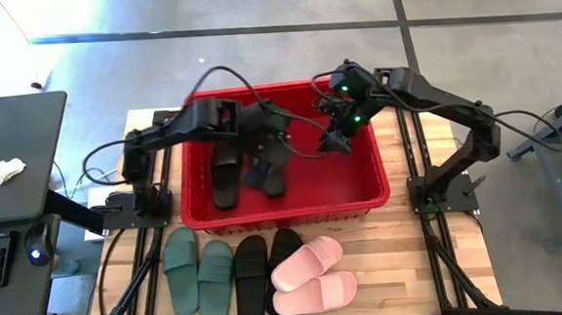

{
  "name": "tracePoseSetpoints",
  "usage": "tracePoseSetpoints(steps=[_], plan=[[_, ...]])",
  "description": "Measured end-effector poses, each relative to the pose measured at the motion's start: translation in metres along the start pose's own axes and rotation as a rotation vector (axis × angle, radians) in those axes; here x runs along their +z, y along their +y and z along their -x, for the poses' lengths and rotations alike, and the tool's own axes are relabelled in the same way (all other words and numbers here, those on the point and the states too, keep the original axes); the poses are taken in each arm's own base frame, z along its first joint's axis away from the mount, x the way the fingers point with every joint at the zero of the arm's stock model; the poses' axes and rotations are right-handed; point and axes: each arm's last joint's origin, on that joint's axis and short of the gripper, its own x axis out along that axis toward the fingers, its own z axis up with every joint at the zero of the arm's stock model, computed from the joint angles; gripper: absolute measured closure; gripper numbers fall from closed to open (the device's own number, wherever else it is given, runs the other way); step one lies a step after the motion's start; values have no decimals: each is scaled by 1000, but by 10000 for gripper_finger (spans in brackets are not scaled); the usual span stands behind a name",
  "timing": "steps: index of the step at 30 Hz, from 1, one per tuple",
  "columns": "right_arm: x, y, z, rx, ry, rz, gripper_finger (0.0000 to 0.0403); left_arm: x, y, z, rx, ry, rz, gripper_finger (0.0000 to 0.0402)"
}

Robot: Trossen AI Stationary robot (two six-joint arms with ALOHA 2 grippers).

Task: Pick and place slides into bin
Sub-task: Put the pink slipper into the red bin

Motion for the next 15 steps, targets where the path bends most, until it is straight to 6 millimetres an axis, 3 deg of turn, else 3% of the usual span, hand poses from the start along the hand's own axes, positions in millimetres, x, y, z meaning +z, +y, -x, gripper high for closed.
tracePoseSetpoints(steps=[15], plan=[[-28,48,42,-183,-216,14,204,-21,-13,71,36,-31,-40,305]])
